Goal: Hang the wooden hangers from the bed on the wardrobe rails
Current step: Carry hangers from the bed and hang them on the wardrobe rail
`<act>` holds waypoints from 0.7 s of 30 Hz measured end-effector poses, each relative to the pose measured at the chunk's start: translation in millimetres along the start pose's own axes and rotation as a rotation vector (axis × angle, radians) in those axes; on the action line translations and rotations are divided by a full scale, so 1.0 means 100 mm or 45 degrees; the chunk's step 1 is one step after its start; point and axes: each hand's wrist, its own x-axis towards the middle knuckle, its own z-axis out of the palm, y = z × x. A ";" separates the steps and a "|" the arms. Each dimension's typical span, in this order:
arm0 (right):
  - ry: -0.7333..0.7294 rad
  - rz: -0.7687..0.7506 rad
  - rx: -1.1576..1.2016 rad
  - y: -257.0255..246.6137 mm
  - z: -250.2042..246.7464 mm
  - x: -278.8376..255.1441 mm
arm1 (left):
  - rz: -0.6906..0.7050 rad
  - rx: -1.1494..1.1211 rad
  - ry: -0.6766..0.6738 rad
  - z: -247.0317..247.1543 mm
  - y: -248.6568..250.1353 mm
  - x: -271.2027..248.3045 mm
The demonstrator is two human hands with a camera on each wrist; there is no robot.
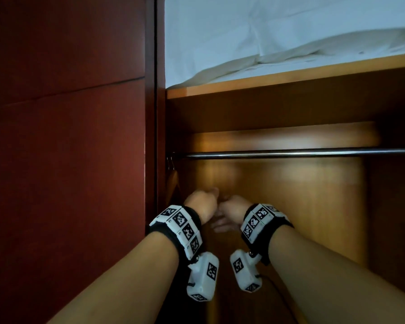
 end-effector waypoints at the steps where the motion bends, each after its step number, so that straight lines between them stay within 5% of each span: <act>1: 0.021 -0.002 0.012 0.01 -0.05 -0.07 | -0.013 -0.050 0.000 0.01 -0.02 -0.01; 12: 0.246 -0.009 -0.041 0.04 -0.83 -1.20 | 0.077 -0.751 -0.176 0.27 0.37 -0.60; 21: 0.389 0.102 -0.032 0.59 -1.27 -2.57 | 0.081 -0.886 -0.551 1.34 0.77 -1.58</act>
